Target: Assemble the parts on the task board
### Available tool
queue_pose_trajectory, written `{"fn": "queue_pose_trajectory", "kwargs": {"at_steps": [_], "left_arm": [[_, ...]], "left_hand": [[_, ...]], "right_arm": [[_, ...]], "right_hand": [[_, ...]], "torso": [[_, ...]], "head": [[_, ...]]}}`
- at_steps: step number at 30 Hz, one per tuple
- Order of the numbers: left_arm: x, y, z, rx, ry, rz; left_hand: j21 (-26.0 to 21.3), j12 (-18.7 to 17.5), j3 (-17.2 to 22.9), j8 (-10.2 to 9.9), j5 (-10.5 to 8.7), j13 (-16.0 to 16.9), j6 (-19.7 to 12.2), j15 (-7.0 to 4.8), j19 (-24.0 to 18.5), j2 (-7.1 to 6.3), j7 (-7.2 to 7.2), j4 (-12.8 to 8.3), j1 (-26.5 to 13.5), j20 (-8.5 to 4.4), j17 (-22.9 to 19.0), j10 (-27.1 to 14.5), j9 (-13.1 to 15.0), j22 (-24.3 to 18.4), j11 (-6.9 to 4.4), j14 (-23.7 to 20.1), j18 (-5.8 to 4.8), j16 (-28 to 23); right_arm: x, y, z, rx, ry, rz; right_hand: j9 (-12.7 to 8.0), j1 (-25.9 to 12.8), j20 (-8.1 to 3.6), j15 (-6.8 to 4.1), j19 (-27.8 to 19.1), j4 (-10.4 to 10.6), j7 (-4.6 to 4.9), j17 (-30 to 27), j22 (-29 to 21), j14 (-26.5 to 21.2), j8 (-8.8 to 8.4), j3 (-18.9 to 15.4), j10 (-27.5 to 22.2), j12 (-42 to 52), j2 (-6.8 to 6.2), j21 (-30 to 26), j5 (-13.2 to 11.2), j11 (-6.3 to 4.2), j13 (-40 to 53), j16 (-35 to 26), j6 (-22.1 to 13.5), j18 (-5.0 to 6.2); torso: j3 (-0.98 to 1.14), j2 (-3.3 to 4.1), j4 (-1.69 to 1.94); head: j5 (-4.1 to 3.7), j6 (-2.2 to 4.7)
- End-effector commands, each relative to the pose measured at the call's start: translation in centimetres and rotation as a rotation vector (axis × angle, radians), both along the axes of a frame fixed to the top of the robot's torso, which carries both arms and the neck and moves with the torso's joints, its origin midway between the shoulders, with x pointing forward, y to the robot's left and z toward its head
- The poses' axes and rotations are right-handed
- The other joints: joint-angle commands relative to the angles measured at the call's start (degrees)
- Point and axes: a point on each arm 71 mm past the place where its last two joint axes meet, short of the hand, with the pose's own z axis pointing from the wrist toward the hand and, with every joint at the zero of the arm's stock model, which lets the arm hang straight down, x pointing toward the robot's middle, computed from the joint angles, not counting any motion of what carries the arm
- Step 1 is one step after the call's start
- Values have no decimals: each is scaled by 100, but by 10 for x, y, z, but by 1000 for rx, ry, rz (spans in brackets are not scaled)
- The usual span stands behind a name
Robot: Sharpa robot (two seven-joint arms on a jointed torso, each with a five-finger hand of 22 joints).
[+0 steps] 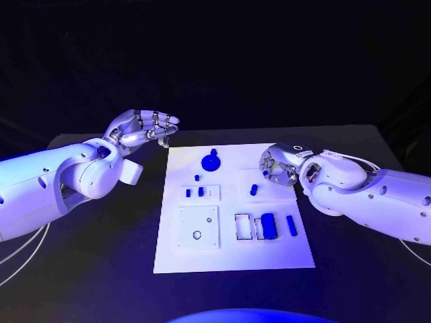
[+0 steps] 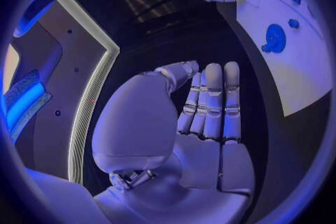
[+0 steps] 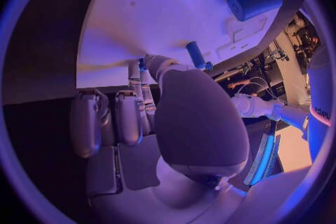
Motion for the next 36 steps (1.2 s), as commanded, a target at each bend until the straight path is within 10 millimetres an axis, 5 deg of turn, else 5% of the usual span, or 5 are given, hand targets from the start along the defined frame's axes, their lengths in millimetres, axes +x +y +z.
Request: {"fn": "queue_pose_trajectory", "kwargs": {"at_steps": [1, 14, 36], "left_arm": [[-1, -1, 2, -17, -7, -12], [-1, -2, 2, -13, -5, -17], [-1, -1, 1, -5, -6, -17]], "left_hand": [[-33, 11, -10, -22, 12, -12, -40, 22, 8, 50, 8, -46, 31, 12, -11, -64, -3, -8, 6, -27, 91, -36], [-26, 11, -20, -5, 11, -19, -23, 23, 11, 57, 9, -86, 62, 11, -16, -80, 3, -6, 10, -32, 91, -43], [-23, 2, -37, 3, 11, -29, -19, 29, 3, 53, 14, -104, 60, 13, -20, -113, 5, -4, 19, -42, 88, -51]], "right_arm": [[-4, 3, -10, -28, 49, 12], [-6, 6, -13, -63, 59, 13], [-8, 2, -4, -19, -56, -32]], "right_hand": [[47, 29, -67, -98, 247, -68, -46, 217, 1236, 355, 100, 42, 207, 8, 125, 164, 47, -49, 13, 62, 174, -95], [218, 132, -112, -137, 289, -417, -102, 205, 1284, 355, 281, 266, 677, -101, 373, 286, 21, -144, 27, 74, 497, -120], [286, 69, -108, -139, 316, -565, -90, 166, 1303, 346, 316, 407, 822, -160, 362, 361, 27, -145, 35, 50, 541, -135]], "torso": [[-3, -2, 3], [-1, -5, -1], [3, -6, -4]], "head": [[-3, -9], [-1, -24], [-10, -37]]}}
